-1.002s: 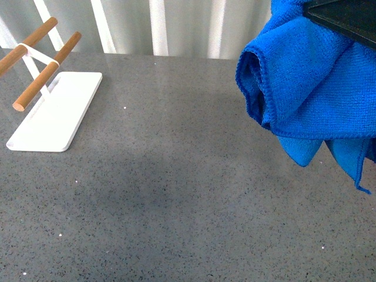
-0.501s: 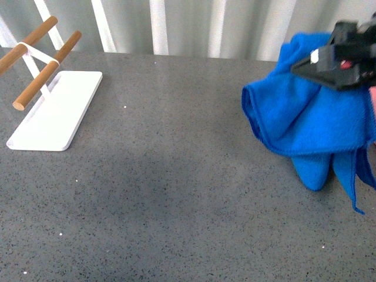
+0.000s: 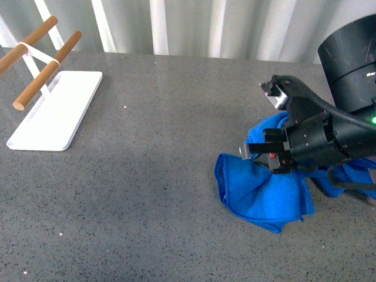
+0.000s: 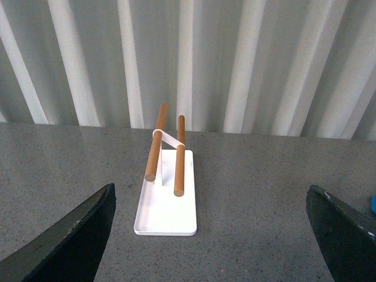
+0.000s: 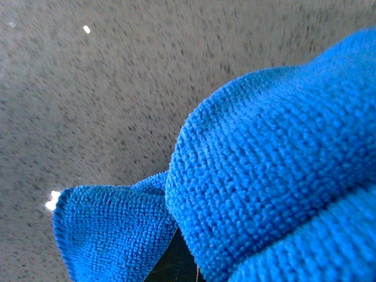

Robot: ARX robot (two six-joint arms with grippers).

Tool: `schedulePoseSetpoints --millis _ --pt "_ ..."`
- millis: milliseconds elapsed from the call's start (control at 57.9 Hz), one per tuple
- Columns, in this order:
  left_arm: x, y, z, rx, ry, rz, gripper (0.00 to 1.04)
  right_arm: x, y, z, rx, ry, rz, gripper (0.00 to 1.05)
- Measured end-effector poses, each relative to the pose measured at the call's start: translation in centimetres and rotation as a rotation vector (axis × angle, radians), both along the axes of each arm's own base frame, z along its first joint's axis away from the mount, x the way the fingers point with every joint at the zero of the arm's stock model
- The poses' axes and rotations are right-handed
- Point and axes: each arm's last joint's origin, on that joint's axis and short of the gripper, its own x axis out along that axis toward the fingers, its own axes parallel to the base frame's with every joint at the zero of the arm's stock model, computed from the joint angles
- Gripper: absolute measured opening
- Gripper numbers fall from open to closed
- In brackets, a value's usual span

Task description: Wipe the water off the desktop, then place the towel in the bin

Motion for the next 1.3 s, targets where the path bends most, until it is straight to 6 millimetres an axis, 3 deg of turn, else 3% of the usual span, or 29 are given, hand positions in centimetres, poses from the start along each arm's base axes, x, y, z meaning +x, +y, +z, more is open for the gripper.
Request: schedulePoseSetpoints --millis 225,398,691,1158,1296 --pt "0.0 0.0 0.0 0.0 0.0 0.0 0.98 -0.3 -1.5 -0.2 0.002 -0.016 -0.034 0.05" --pt "0.0 0.0 0.0 0.0 0.0 0.0 0.98 0.3 -4.2 0.0 -0.01 -0.028 -0.09 0.05" --pt "0.0 0.0 0.0 0.0 0.0 0.0 0.98 2.7 -6.2 0.1 -0.027 -0.042 -0.129 0.05" --pt "0.0 0.0 0.0 0.0 0.0 0.0 0.98 10.3 -6.1 -0.7 -0.105 -0.069 -0.136 0.05" --pt "0.0 0.0 0.0 0.0 0.0 0.0 0.98 14.0 -4.1 -0.4 -0.081 -0.088 -0.087 0.05"
